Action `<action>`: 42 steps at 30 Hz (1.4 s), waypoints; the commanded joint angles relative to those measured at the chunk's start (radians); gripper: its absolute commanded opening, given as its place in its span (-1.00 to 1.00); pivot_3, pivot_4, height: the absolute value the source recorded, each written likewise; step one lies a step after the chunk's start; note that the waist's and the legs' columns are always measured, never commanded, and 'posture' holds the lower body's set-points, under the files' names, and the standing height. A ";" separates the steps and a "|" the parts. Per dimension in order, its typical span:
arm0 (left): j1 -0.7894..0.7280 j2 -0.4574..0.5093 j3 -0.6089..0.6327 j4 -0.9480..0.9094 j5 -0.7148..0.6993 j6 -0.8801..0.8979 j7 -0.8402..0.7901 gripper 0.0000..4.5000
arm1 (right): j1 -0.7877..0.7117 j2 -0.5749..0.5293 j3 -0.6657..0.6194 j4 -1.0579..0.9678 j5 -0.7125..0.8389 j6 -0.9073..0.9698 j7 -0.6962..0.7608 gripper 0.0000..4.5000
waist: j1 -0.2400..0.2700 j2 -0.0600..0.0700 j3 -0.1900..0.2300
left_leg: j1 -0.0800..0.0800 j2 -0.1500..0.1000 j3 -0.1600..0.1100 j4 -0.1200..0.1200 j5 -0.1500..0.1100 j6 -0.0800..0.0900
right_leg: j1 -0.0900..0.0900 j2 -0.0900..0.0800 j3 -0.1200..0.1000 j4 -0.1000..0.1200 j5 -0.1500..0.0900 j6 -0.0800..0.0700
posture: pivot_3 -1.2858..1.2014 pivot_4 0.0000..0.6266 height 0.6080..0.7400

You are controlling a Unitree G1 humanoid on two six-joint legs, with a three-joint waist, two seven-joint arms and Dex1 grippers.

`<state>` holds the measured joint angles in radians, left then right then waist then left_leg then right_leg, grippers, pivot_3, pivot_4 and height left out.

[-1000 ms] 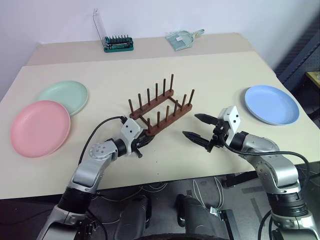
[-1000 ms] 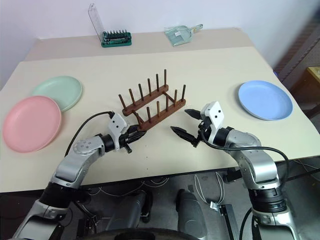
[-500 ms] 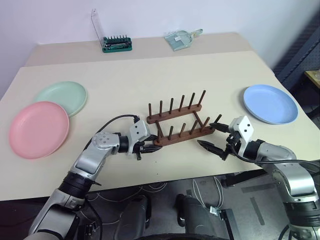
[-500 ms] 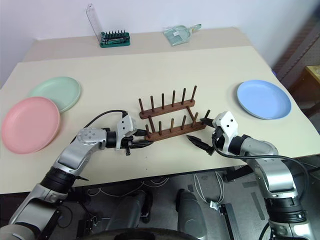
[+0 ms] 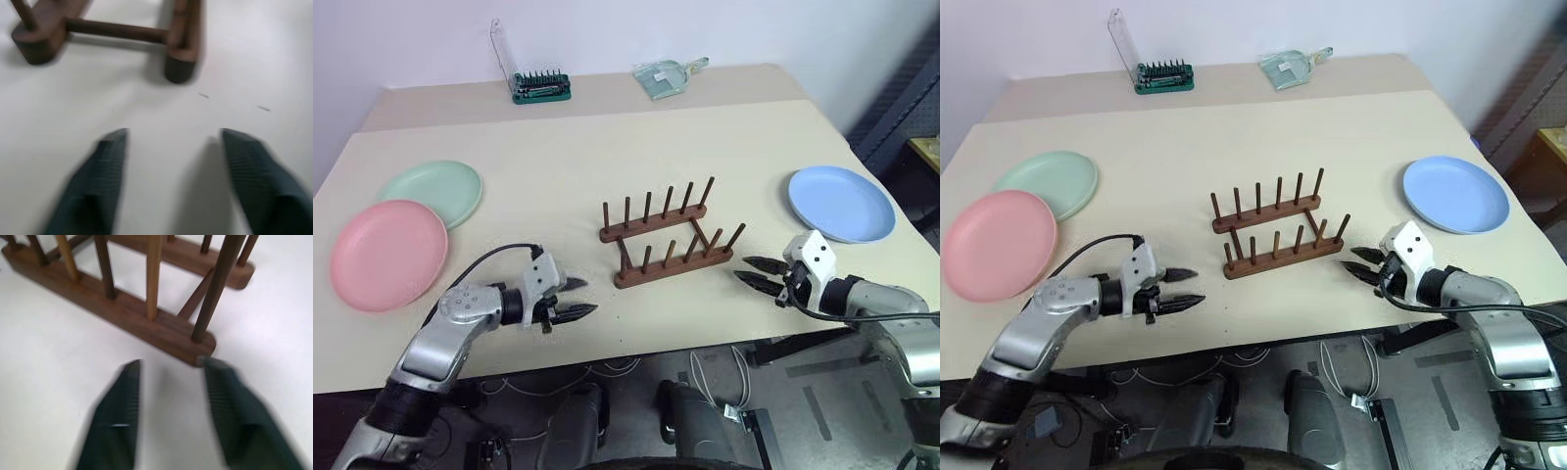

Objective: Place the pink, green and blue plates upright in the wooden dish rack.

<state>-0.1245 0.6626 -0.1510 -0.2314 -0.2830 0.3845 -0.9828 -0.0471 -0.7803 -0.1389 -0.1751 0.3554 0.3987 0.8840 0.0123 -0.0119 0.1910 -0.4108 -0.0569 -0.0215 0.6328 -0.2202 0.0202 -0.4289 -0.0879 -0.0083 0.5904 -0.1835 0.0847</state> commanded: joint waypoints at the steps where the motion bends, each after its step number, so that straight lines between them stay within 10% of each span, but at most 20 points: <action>1: -0.028 -0.047 -0.102 -0.098 0.021 0.073 0.035 -0.42 | -0.006 -0.009 0.042 -0.009 -0.042 -0.016 0.004 -0.96 | 0.004 0.000 0.000 | 0.000 0.000 0.000 0.000 -0.001 -0.001 | 0.001 0.000 0.000 -0.001 0.000 0.000 | 0.03 -0.52 1.00; 30: -0.099 -0.218 -0.059 0.129 0.171 -0.019 0.377 -0.42 | -0.238 0.142 0.201 0.231 -0.258 -0.170 -0.109 -0.96 | -0.002 -0.002 -0.003 | 0.003 0.002 0.001 0.003 0.000 0.001 | 0.004 0.001 -0.004 0.002 0.001 0.000 | 0.03 -0.52 1.00; 38: 0.175 -0.071 0.243 -0.192 -0.093 0.089 0.250 -0.42 | -0.159 0.068 0.148 0.008 -0.097 -0.103 0.056 -0.96 | -0.023 -0.001 -0.002 | 0.002 0.003 0.001 -0.001 0.000 0.001 | 0.000 0.000 -0.002 0.003 0.000 -0.001 | 0.03 -0.52 1.00; 42: 0.251 -0.073 0.514 -0.264 -0.254 0.159 0.312 0.18 | -0.213 0.058 0.151 -0.045 -0.063 -0.080 0.086 -1.00 | -0.022 -0.002 -0.002 | 0.001 0.003 0.001 0.000 -0.002 -0.003 | 0.001 -0.001 -0.002 0.002 -0.002 0.003 | 0.03 -0.52 1.00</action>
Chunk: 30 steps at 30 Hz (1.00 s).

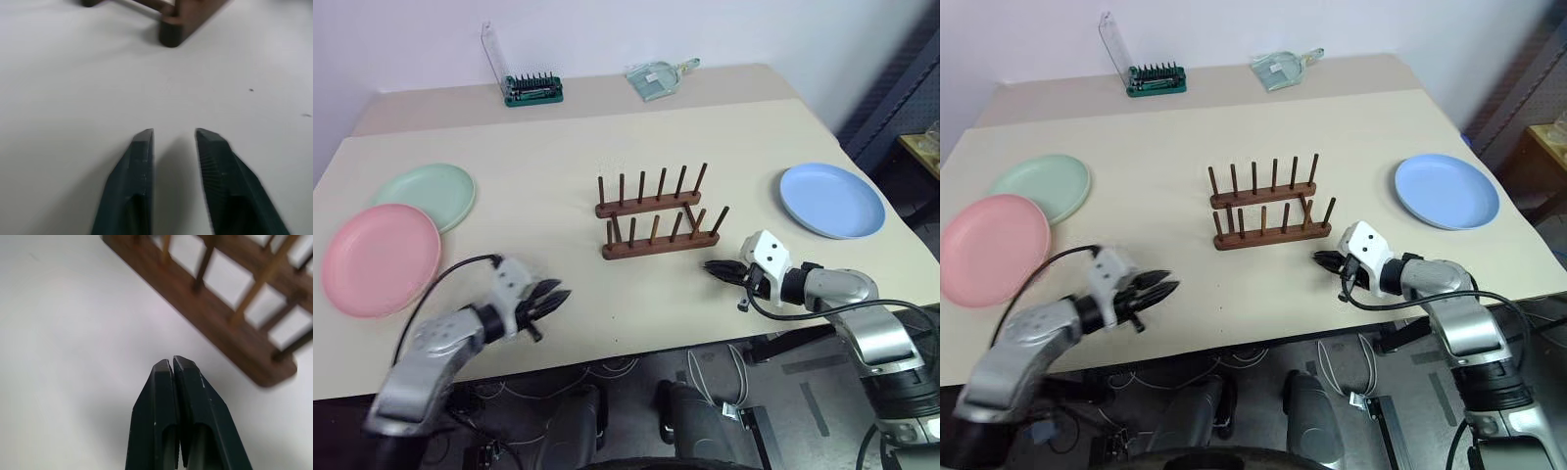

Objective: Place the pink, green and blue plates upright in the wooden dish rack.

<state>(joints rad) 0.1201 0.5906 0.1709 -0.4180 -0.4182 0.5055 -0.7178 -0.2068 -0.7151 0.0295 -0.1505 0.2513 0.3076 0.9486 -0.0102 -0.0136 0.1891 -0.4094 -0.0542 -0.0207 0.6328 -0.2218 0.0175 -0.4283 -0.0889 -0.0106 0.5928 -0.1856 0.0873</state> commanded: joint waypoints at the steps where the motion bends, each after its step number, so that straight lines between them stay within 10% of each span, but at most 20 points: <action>1: 0.011 -0.004 0.240 -0.085 -0.146 0.054 0.066 0.40 | -0.067 -0.007 -0.016 -0.077 0.047 0.017 0.026 -1.00 | 0.000 0.000 0.000 | -0.001 0.000 0.000 0.000 0.000 0.000 | 0.000 0.000 0.000 0.000 0.000 0.000 | 0.03 -0.52 1.00; 4: 0.028 -0.021 0.390 -0.105 -0.200 0.083 0.149 0.99 | -0.127 -0.001 0.000 -0.100 0.071 0.029 0.053 -1.00 | 0.001 0.000 0.000 | -0.001 0.000 0.000 -0.001 0.000 0.000 | 0.000 -0.001 -0.001 -0.001 0.000 0.000 | 0.03 -0.52 1.00; 13: 0.055 -0.119 0.849 -0.045 -0.259 0.250 0.607 0.99 | -0.346 0.065 0.076 -0.066 0.124 0.030 0.146 -1.00 | 0.017 -0.005 0.001 | -0.001 0.001 0.000 -0.001 -0.001 -0.001 | -0.001 0.000 -0.004 -0.004 0.002 -0.002 | 0.03 -0.52 1.00; 30: -0.044 -0.127 0.799 0.158 -0.355 0.460 0.792 0.99 | -0.297 0.068 0.070 -0.110 0.127 0.052 0.115 -1.00 | 0.019 -0.008 0.000 | -0.002 0.001 0.001 -0.003 -0.003 -0.004 | 0.000 -0.001 -0.006 -0.009 0.002 -0.003 | 0.03 -0.52 1.00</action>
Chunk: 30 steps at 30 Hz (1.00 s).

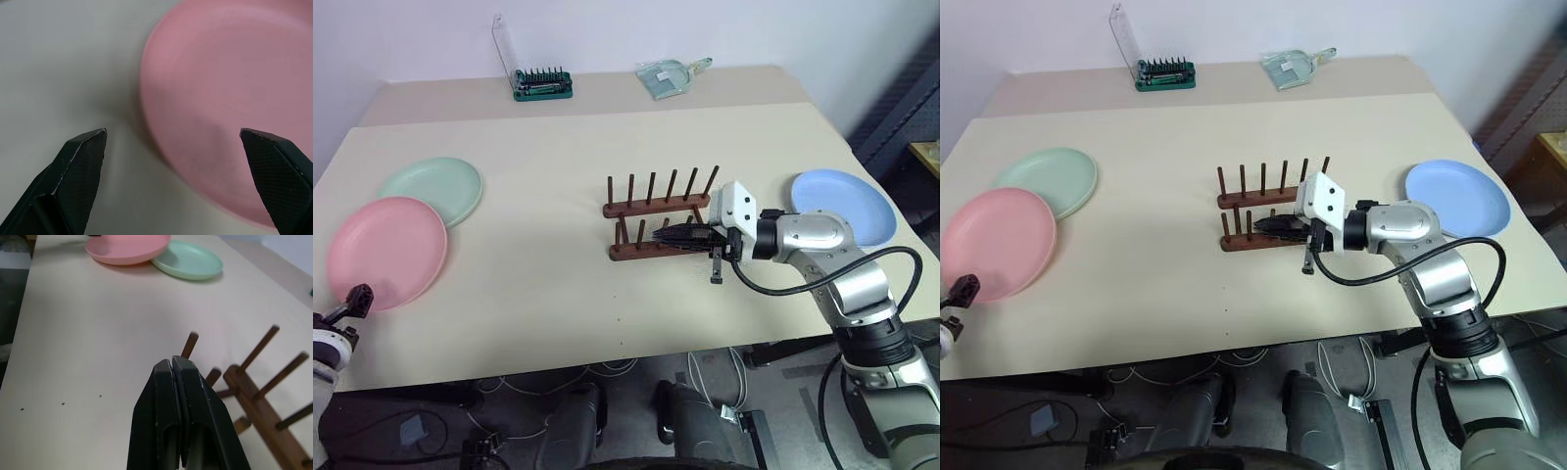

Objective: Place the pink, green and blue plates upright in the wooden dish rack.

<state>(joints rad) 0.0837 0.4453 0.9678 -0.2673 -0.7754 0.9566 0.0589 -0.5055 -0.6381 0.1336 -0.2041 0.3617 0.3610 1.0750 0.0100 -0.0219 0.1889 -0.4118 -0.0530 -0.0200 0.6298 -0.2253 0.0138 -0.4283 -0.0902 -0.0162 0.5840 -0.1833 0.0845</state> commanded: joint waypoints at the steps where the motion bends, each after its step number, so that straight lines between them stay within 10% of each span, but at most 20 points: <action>1: -0.014 0.020 -0.002 0.019 0.002 0.012 0.020 0.99 | 0.005 -0.010 -0.034 -0.060 0.016 -0.001 -0.014 -1.00 | 0.000 0.000 0.000 | 0.000 0.000 0.000 0.000 0.000 0.000 | 0.000 0.000 0.000 0.000 0.000 0.000 | 0.03 -0.52 1.00; 5: -0.082 0.022 -0.042 0.083 0.012 0.009 0.033 0.41 | 0.029 -0.010 -0.038 -0.086 0.018 0.008 -0.037 -1.00 | 0.004 0.000 0.000 | 0.000 0.000 -0.001 0.000 0.000 0.000 | 0.000 0.000 -0.001 0.001 0.000 -0.001 | 0.03 -0.52 1.00; 11: -0.089 0.019 -0.037 0.101 0.011 -0.004 0.034 -0.97 | 0.032 -0.012 -0.038 -0.092 0.022 0.011 -0.046 -1.00 | 0.002 0.000 0.000 | 0.000 0.000 0.000 0.000 0.000 0.000 | 0.000 0.000 0.000 -0.001 0.000 0.000 | 0.03 -0.52 1.00; 27: -0.088 -0.002 -0.035 -0.109 -0.081 -0.237 -0.076 -0.97 | -0.068 -0.017 -0.023 -0.068 0.004 0.030 -0.037 -1.00 | 0.001 0.000 0.000 | -0.001 0.000 0.000 -0.001 0.000 0.000 | -0.001 -0.001 0.000 -0.001 0.000 -0.001 | 0.03 -0.52 1.00; 30: -0.170 0.026 -0.100 -0.174 -0.086 -0.255 -0.058 -1.00 | -0.129 -0.004 -0.014 -0.056 -0.016 0.035 -0.055 -0.41 | 0.005 0.000 0.000 | -0.001 0.000 0.000 0.000 0.000 0.000 | -0.001 -0.001 -0.001 -0.001 0.000 -0.001 | 0.03 -0.52 1.00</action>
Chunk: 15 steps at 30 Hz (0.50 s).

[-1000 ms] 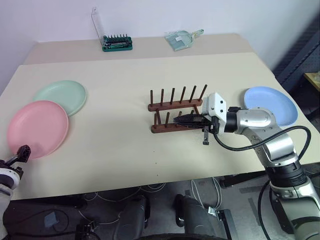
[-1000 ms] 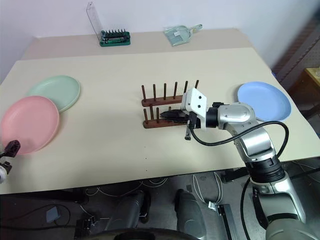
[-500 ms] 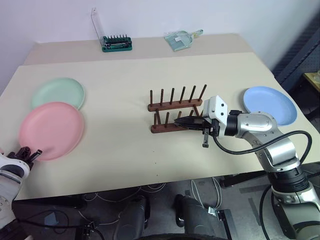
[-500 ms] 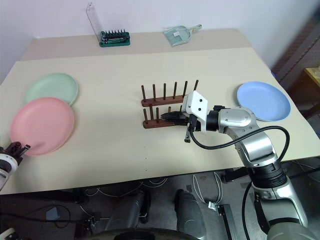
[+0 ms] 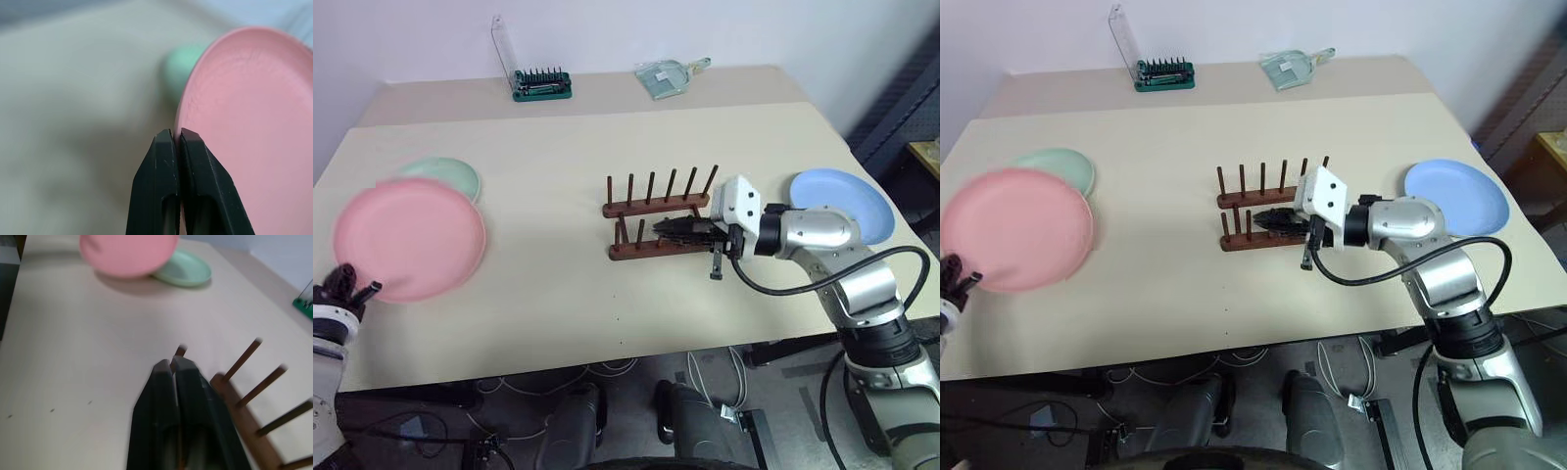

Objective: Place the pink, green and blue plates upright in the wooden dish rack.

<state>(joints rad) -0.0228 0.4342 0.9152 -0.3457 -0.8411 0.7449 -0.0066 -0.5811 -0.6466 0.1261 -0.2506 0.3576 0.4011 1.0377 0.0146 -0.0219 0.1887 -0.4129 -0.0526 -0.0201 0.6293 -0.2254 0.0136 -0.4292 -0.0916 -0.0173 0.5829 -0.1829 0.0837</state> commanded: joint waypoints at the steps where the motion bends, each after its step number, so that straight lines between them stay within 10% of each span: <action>1: -0.083 0.041 -0.065 -0.110 -0.019 -0.047 0.011 -1.00 | -0.065 0.007 -0.003 -0.007 -0.023 -0.014 -0.022 -0.18 | 0.001 0.000 0.000 | 0.000 0.000 0.000 0.001 0.000 0.000 | 0.000 0.000 0.000 0.000 0.000 0.000 | 0.03 -0.52 1.00; 6: -0.222 0.052 -0.242 -0.177 0.034 -0.042 0.066 -1.00 | -0.149 0.043 0.038 0.002 -0.117 -0.107 -0.068 0.98 | -0.003 0.000 0.000 | -0.002 0.000 0.001 0.001 0.000 0.000 | -0.001 0.000 -0.001 -0.001 0.000 0.001 | 0.03 -0.52 1.00; 15: -0.539 -0.102 -0.643 -0.203 0.234 -0.050 0.205 -1.00 | -0.273 0.199 0.228 0.153 -0.466 -0.470 -0.241 0.98 | -0.006 -0.001 0.000 | -0.003 -0.002 0.001 0.003 0.003 0.001 | -0.002 0.005 -0.001 0.003 0.003 0.005 | 0.03 -0.52 1.00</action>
<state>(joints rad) -0.5406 0.3268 0.2704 -0.5057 -0.6373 0.7110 0.1802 -0.8277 -0.4524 0.3668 -0.1025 -0.0784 -0.0233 0.8248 0.0081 -0.0226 0.1886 -0.4161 -0.0543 -0.0183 0.6316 -0.2222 0.0151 -0.4320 -0.0870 -0.0183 0.5859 -0.1795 0.0888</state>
